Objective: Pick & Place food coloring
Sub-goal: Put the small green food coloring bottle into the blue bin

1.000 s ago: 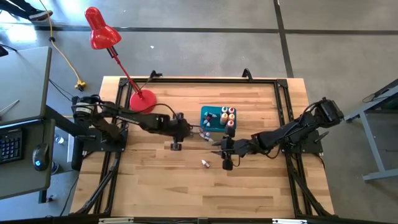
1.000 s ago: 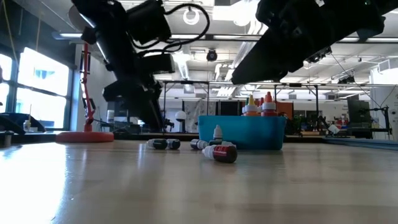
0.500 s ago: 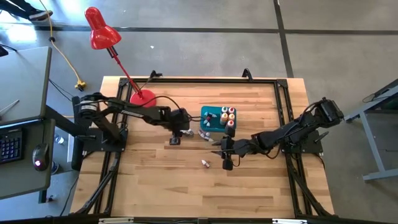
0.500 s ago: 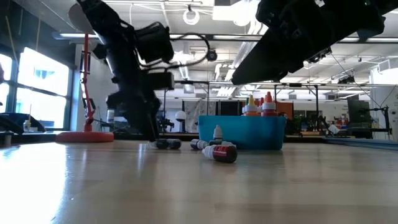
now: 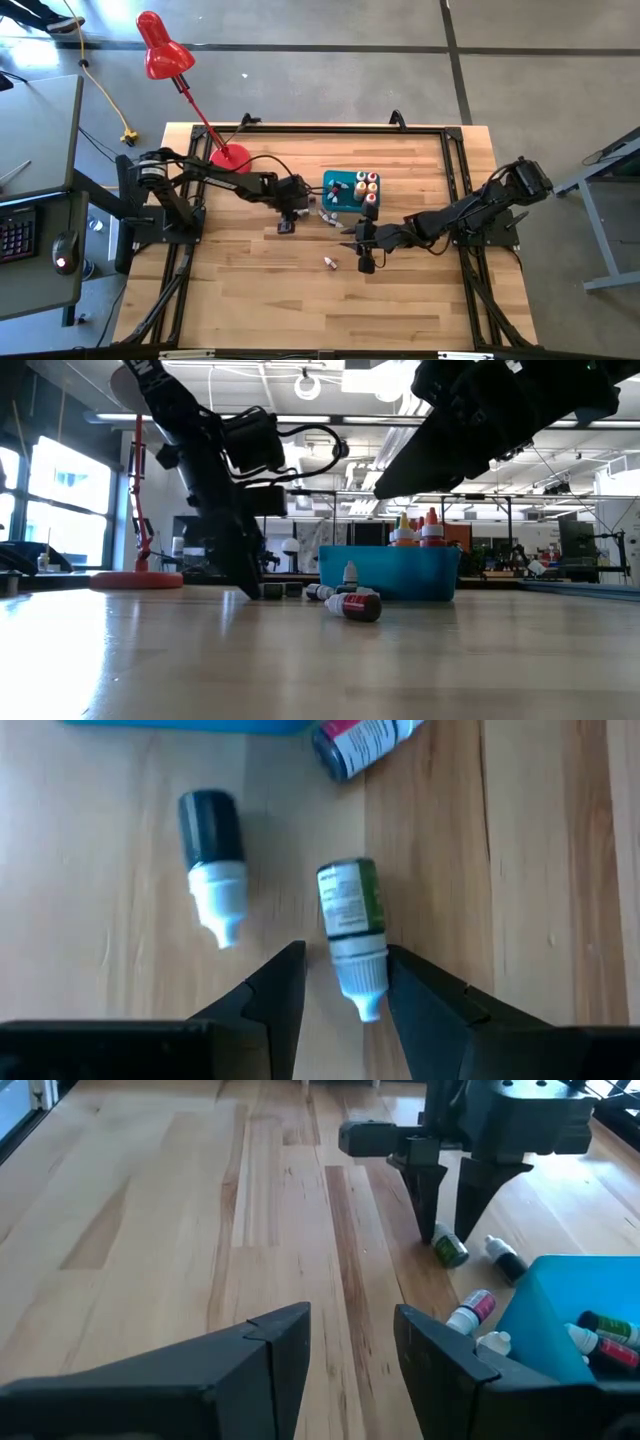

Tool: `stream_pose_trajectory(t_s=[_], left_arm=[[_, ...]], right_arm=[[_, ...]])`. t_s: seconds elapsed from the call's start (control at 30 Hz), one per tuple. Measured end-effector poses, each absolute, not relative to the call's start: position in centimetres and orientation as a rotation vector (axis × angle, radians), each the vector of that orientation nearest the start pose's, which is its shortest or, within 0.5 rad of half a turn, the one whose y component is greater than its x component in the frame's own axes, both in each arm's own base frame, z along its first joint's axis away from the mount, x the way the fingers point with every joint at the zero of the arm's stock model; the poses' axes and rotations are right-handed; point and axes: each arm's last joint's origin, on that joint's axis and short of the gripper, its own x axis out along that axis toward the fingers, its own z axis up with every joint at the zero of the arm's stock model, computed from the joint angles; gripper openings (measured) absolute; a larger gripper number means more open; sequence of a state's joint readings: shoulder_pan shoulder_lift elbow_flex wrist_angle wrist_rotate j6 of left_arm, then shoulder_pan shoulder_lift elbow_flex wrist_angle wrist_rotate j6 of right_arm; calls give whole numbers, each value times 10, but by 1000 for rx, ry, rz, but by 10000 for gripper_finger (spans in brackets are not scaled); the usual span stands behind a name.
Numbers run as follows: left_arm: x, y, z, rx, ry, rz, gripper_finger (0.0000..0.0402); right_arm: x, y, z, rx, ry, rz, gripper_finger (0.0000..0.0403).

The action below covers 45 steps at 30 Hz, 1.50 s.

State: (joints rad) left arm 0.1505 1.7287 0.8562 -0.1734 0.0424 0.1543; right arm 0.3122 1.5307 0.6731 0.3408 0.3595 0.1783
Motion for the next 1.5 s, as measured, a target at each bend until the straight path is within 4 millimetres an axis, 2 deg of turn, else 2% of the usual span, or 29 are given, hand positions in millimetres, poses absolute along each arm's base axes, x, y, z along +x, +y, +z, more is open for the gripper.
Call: stream_pose_trajectory(t_s=[0.2, 0.27, 0.43, 0.53, 0.67, 0.83, 0.97, 1.1, 1.17, 1.33, 1.5], left_arm=[[311, 45, 131, 31, 1039, 5, 128], [311, 45, 132, 31, 1035, 5, 112], [314, 46, 134, 15, 1015, 20, 42], [324, 47, 143, -29, 978, 50, 34], [343, 50, 170, -39, 836, 71, 34], [363, 55, 203, 64, 719, 117, 49], [367, 57, 215, 99, 722, 147, 49], [378, 62, 233, 175, 654, 172, 48], [385, 65, 234, 199, 623, 166, 49], [401, 74, 214, 198, 607, 181, 51], [413, 80, 205, 212, 632, 306, 87]], right_arm=[[286, 82, 174, 2, 481, -89, 139], [286, 82, 174, 2, 482, -89, 139], [286, 82, 174, 2, 481, -89, 139], [286, 82, 174, 2, 481, -89, 139], [286, 82, 174, 2, 481, -91, 139], [286, 81, 174, -1, 480, -100, 139], [286, 81, 174, -1, 480, -98, 139], [286, 81, 174, 0, 480, -99, 139], [287, 80, 175, 0, 479, -102, 139], [288, 76, 175, 3, 476, -121, 139], [281, 73, 179, -5, 498, -209, 139]])
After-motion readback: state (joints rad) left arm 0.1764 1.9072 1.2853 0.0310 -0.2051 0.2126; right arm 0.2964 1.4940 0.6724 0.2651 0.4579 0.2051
